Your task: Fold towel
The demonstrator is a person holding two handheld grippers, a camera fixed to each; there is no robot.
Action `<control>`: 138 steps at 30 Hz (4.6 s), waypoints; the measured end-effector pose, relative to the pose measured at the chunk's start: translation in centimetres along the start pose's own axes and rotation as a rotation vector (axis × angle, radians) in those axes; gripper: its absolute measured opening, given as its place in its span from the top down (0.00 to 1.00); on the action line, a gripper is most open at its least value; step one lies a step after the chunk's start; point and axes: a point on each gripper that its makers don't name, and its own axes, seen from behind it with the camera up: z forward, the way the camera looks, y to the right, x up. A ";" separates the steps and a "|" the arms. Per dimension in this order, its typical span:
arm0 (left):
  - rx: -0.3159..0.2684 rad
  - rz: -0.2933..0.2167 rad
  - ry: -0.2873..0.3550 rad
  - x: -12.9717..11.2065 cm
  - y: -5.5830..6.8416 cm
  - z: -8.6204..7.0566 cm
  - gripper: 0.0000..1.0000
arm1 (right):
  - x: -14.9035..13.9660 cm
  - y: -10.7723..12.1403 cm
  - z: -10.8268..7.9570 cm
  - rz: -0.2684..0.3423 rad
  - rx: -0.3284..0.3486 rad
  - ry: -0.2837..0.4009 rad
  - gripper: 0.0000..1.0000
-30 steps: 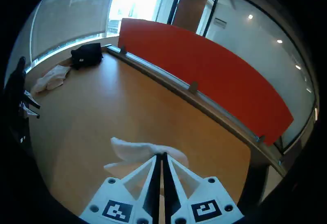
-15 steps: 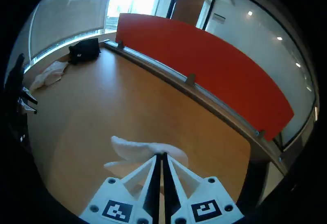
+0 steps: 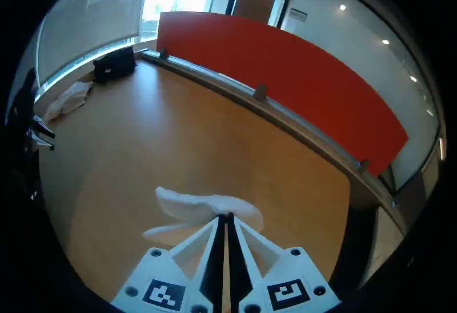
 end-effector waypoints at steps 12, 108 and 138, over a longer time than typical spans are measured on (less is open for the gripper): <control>-0.016 0.023 -0.007 -0.2 0.8 0.0 0.06 | -6.2 1.2 -2.0 0.014 -0.052 -0.092 0.97; -0.023 0.060 -0.024 -1.5 1.4 -0.3 0.06 | -24.8 -0.7 -3.7 0.081 -0.155 -0.358 0.53; -0.014 0.022 -0.011 -1.5 0.1 -0.4 0.06 | -16.3 -6.6 2.0 0.101 -0.066 -0.216 0.52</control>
